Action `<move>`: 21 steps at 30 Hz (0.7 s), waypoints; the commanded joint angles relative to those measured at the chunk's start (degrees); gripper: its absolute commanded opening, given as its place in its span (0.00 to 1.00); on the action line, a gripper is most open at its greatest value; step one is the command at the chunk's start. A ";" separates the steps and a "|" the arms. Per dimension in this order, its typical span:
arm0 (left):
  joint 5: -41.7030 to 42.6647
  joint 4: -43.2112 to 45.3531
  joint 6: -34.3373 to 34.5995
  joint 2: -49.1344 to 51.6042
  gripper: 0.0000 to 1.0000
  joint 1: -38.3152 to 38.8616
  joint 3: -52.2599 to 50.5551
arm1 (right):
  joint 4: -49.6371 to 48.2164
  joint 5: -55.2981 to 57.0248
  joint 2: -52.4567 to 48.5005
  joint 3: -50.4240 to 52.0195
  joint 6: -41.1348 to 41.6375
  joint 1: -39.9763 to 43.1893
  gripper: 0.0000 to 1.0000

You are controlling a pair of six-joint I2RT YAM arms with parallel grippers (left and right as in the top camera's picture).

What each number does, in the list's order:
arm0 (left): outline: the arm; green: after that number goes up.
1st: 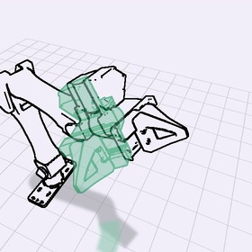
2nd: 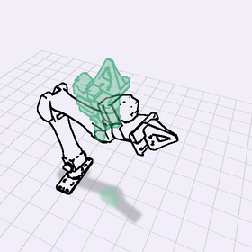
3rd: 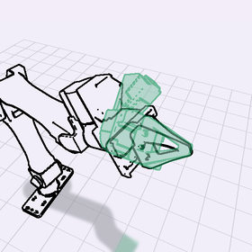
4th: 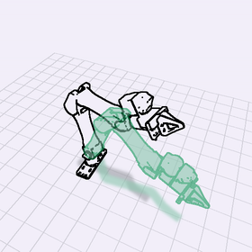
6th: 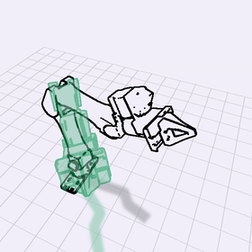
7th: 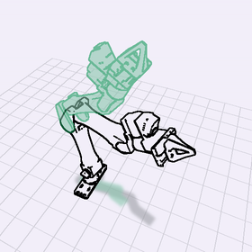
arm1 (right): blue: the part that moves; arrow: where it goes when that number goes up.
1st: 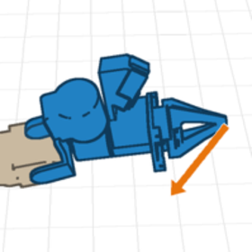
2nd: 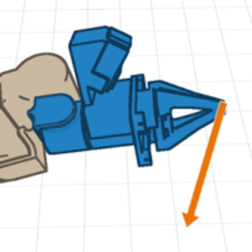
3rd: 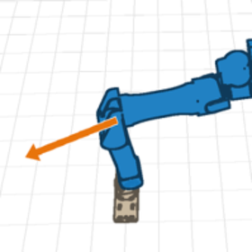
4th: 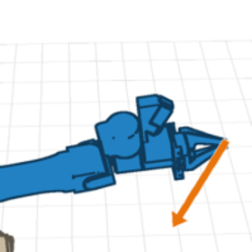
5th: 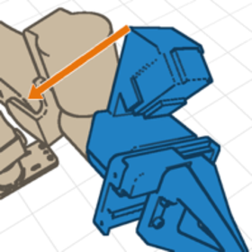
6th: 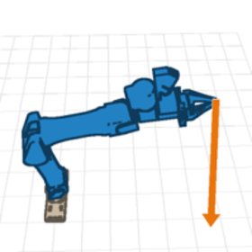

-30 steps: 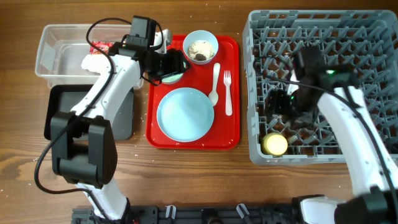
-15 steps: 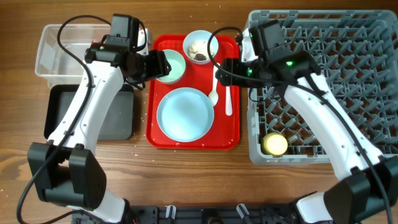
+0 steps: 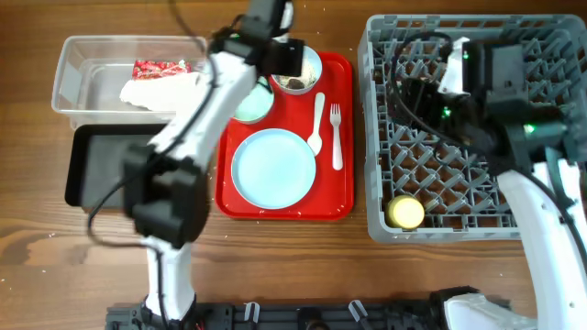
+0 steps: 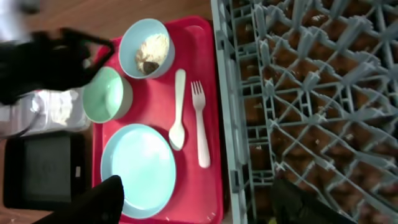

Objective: Sort waste into correct bins and load items into the dishwasher rack
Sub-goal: 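Grasp the white bowl with rice using the left gripper, then tip the white bowl over the black tray to dump the rice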

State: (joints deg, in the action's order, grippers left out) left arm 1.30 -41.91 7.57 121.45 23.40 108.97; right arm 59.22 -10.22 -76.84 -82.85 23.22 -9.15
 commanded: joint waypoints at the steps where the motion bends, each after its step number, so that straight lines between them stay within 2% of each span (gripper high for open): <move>1: -5.49 1.57 -9.70 9.38 0.65 6.05 4.63 | 2.75 2.93 1.29 -0.94 -0.96 0.24 0.77; 3: -5.73 2.67 -11.82 12.37 0.64 7.63 4.63 | 3.45 2.93 1.31 -0.94 -0.96 0.24 0.77; 9: -5.90 6.27 -11.85 15.74 0.60 8.04 4.61 | 4.11 2.93 1.31 -0.94 -1.18 0.24 0.77; 13: -5.90 7.43 -11.82 18.18 0.39 8.04 4.61 | 4.44 2.95 1.29 -0.92 -1.97 0.24 0.77; 14: -5.90 7.45 -11.82 18.18 0.30 8.04 4.61 | 4.46 2.95 1.31 -0.92 -2.10 0.24 0.78; 21: -5.90 7.26 -11.61 18.18 0.09 8.17 4.52 | 4.48 3.02 1.29 -0.92 -2.47 0.24 0.78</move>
State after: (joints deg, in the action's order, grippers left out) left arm -4.69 -34.48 -3.99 138.78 31.70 112.53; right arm 63.61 -8.47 -76.16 -82.89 21.87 -9.17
